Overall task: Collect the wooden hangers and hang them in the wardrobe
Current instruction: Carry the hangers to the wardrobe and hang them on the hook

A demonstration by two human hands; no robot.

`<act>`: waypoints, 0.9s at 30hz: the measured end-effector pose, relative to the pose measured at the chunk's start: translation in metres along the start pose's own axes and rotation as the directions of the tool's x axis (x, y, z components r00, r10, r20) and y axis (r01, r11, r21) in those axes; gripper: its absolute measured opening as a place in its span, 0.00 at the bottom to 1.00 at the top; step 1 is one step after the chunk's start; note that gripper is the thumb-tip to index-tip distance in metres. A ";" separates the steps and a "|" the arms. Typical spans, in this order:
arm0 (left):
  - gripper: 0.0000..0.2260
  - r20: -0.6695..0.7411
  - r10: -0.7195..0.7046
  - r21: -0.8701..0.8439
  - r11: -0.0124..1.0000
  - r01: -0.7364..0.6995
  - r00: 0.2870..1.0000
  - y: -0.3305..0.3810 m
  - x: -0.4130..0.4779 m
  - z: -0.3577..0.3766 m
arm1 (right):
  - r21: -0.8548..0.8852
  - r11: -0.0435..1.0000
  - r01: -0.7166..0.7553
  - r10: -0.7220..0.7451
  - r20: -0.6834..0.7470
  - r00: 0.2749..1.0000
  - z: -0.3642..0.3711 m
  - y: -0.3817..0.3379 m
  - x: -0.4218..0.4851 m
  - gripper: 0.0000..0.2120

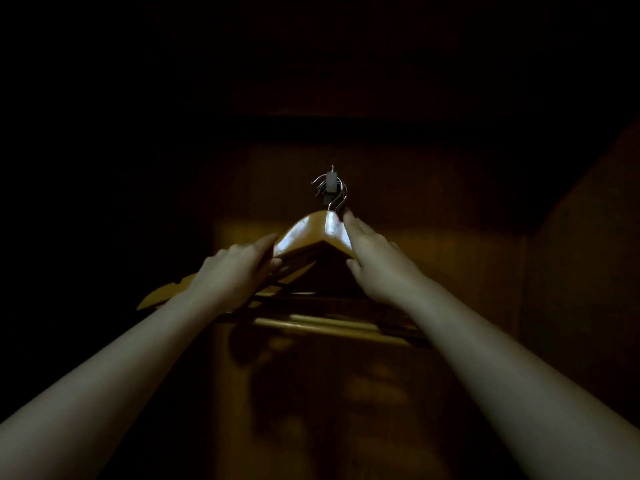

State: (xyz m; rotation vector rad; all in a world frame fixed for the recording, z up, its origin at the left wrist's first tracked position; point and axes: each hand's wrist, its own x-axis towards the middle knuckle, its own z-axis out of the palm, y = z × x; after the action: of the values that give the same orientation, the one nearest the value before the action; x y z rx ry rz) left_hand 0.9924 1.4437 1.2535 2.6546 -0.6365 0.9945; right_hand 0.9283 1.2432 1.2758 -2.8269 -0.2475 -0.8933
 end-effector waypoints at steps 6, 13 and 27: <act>0.19 -0.007 -0.006 -0.092 0.996 0.005 1.000 0.012 0.000 0.028 | -0.009 1.000 -0.005 0.004 -0.106 0.994 0.022 0.018 -0.012 0.37; 0.19 -0.069 -0.041 -0.001 0.999 0.041 0.997 0.009 0.003 0.046 | -0.134 0.991 0.005 -0.036 -0.229 0.973 0.041 0.029 -0.008 0.36; 0.29 0.049 -0.206 0.013 0.979 0.205 0.977 0.028 -0.002 0.037 | -0.121 0.990 -0.077 0.056 -0.168 0.984 0.035 0.018 -0.006 0.35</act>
State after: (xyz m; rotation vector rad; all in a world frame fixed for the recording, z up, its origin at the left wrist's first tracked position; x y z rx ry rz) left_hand 0.9985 1.4061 1.2272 2.6924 -0.3577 0.8769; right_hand 0.9462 1.2324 1.2422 -2.8346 -0.0763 -1.1593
